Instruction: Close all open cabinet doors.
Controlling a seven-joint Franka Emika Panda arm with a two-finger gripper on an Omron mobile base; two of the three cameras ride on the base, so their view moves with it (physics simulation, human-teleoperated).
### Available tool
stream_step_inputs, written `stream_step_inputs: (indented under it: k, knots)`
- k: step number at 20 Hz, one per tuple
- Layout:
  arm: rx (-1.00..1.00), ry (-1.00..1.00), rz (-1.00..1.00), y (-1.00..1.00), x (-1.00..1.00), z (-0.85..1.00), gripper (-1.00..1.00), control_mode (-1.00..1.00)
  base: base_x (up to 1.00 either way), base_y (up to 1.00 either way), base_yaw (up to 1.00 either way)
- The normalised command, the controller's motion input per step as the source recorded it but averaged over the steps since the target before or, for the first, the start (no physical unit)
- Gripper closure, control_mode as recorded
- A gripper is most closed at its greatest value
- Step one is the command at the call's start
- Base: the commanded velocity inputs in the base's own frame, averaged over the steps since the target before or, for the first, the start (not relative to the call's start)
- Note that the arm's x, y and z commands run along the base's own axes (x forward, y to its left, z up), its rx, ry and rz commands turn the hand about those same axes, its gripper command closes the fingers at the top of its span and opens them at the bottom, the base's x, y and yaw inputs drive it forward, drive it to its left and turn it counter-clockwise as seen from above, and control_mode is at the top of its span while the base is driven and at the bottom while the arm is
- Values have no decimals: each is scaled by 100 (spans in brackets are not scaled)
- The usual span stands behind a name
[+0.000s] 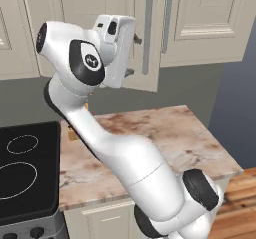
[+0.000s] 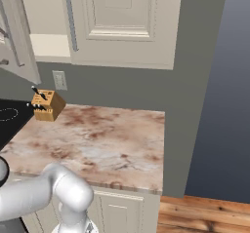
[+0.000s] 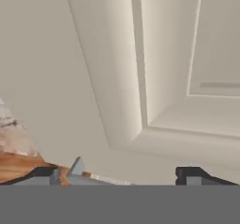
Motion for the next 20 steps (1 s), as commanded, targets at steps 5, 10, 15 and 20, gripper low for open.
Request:
stream_step_inputs:
  k: [5, 10, 15, 20]
  knots:
    - [16, -4, 26, -70, 64, 1, -100, -100, 0, 0, 0]
    - [17, -6, 31, -70, 60, 0, -100, -100, 0, 0, 0]
    - [17, -5, 30, -63, 61, 0, -100, -100, 0, 0, 0]
    - [18, -4, 29, -51, 69, 0, -100, -100, 0, 0, 0]
